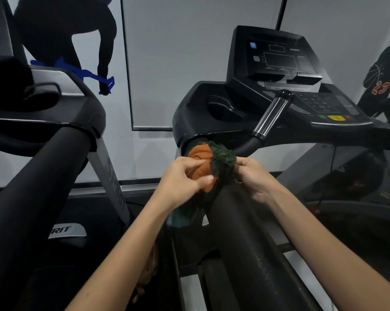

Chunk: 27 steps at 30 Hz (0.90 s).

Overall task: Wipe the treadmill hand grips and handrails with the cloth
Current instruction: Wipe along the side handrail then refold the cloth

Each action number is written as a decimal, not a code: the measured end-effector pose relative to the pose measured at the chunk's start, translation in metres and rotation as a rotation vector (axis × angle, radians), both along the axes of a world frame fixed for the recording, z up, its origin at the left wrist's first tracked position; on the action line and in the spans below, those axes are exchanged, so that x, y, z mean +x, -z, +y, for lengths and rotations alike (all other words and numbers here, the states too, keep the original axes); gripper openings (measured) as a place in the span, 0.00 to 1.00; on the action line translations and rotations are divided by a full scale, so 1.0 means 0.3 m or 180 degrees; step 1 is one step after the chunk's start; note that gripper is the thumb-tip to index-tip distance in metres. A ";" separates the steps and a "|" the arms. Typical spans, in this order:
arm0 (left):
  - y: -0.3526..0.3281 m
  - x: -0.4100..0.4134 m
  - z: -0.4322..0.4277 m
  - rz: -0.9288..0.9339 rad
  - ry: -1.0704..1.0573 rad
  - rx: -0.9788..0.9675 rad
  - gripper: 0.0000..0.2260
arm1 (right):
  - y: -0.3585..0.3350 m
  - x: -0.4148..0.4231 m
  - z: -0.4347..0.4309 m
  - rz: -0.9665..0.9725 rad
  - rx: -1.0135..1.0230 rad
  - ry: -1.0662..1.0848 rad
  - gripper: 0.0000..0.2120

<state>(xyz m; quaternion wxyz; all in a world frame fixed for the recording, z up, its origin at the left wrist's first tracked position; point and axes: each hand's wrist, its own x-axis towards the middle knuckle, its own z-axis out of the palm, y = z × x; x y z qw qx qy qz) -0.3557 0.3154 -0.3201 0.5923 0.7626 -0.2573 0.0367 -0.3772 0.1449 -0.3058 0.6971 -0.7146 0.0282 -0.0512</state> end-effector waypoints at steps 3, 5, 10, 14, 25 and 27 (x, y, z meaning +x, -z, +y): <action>-0.012 0.033 0.000 0.0306 -0.0075 -0.0289 0.13 | 0.003 0.000 -0.001 0.0019 0.0142 -0.0036 0.10; 0.002 0.047 0.003 0.0453 -0.0198 -0.0414 0.13 | -0.001 -0.003 0.000 0.0059 0.0104 -0.0015 0.11; 0.044 -0.045 0.034 0.0610 0.0155 -0.0616 0.12 | 0.012 0.018 -0.003 0.0065 0.0163 0.0114 0.15; 0.035 -0.096 0.026 -0.0201 0.0276 -0.0183 0.14 | 0.022 0.022 -0.006 0.0017 0.0093 0.0072 0.10; 0.022 -0.031 0.002 0.0125 0.0001 -0.0278 0.11 | 0.023 0.021 -0.007 -0.0065 0.0152 0.0004 0.08; 0.070 -0.084 0.024 0.0176 0.0087 -0.0428 0.11 | 0.026 0.027 -0.007 -0.0044 0.0148 0.0061 0.08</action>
